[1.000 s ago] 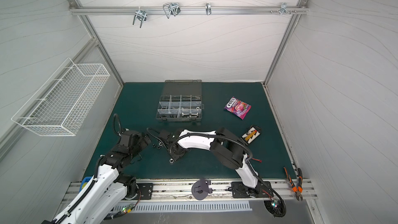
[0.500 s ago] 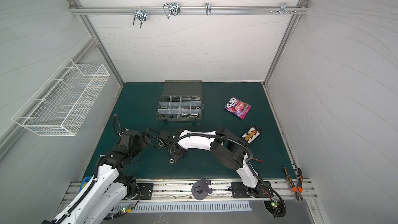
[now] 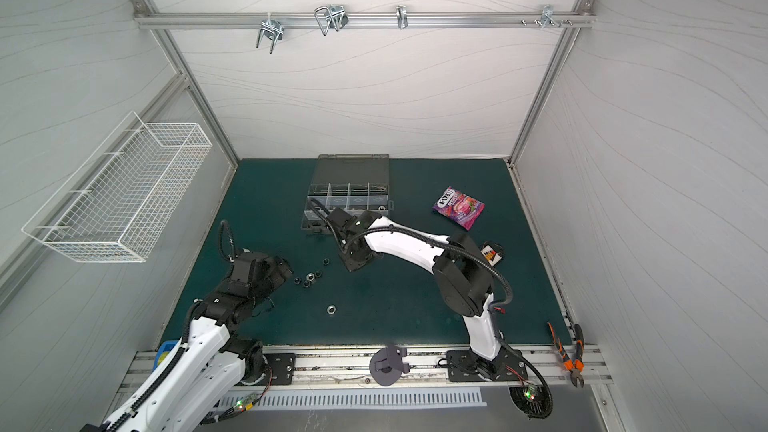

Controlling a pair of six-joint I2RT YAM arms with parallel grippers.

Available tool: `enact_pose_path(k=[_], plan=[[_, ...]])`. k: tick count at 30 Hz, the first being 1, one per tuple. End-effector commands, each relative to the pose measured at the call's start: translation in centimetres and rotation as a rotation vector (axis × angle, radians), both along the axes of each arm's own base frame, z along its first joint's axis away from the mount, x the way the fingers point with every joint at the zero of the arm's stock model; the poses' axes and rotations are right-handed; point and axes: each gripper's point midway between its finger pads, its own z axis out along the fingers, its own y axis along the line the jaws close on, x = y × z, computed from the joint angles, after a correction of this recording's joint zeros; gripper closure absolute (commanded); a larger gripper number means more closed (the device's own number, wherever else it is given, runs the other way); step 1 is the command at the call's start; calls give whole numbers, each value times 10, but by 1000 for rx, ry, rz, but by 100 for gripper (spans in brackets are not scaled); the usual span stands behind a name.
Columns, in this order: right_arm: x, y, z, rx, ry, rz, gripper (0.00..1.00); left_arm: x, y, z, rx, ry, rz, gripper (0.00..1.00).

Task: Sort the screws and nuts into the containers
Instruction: 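Carry the nut with the right gripper into the same compartment and release it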

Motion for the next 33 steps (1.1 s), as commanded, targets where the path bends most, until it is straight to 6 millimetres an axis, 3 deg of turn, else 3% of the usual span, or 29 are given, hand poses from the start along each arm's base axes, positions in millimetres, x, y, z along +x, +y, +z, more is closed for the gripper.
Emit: enact_pose_path(k=[1,6,15,25,33], plan=[[37,-12,31,-9,-97,-23,83,5,-1,3,-22,-21,16,1],[98,-27,44,28,-138,-140,83,6,-3,3,-27,-15,5,1],[173,-39,36,52,-192,-236,83,9,-12,6,-67,-35,-25,1],[219,-38,9,71,-222,-284,84,12,-16,6,-80,-34,-44,1],[230,-37,-19,52,-197,-286,81,13,-17,8,-85,-38,-44,1]])
